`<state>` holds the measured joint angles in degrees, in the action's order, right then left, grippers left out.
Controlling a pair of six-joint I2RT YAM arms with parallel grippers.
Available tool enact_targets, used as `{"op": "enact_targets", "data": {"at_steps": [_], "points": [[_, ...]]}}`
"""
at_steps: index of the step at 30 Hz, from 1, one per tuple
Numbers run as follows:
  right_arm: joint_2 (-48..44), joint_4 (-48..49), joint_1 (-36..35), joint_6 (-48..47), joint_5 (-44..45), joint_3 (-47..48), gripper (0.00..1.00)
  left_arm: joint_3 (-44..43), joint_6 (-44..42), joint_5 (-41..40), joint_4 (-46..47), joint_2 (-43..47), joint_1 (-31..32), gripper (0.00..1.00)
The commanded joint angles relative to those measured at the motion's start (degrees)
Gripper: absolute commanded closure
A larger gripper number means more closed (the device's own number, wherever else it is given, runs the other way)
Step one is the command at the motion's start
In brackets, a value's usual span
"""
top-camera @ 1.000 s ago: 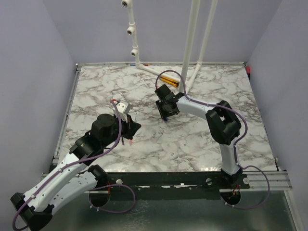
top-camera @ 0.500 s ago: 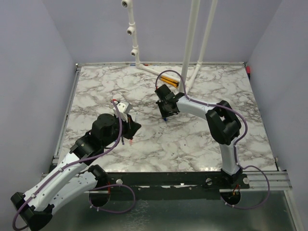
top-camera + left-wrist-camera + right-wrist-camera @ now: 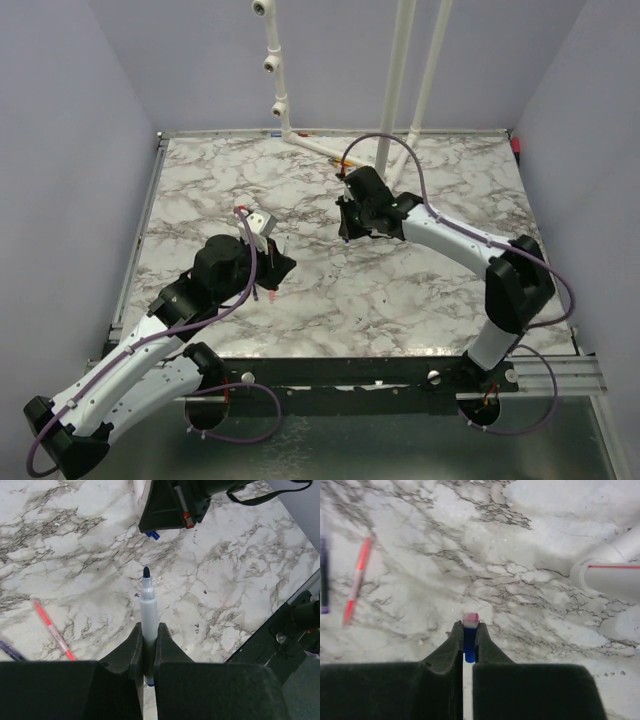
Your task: Insert the pens into the pen caps
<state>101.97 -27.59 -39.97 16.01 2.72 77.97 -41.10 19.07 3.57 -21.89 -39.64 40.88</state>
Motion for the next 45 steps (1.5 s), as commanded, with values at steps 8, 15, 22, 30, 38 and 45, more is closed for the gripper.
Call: {"op": "enact_targets", "data": {"at_steps": [8, 15, 22, 30, 38, 45], "points": [[-29.0, 17.1, -2.2, 9.2, -14.3, -18.5, 0.99, 2.8, 4.9, 16.0, 11.3, 1.2, -0.1, 1.00], [-42.3, 33.2, -4.9, 16.6, -20.7, -28.9, 1.00, 5.7, 10.0, 27.0, 22.4, 0.9, -0.1, 1.00], [-47.9, 47.4, -9.9, 19.7, -20.4, -34.1, 1.00, 9.0, 15.8, 33.9, 35.5, -0.3, -0.1, 1.00], [-47.3, 56.5, -14.0, 19.4, -18.1, -33.9, 1.00, 10.5, 18.4, 37.0, 40.5, -1.1, 0.0, 1.00], [-44.0, 59.1, -16.5, 16.9, -15.9, -30.7, 0.99, 11.2, 19.7, 37.7, 42.1, -0.3, 0.2, 1.00], [-43.0, 59.0, -17.5, 14.4, -13.4, -29.9, 0.99, 11.6, 20.0, 37.7, 42.4, 0.9, 0.4, 1.00]]}}
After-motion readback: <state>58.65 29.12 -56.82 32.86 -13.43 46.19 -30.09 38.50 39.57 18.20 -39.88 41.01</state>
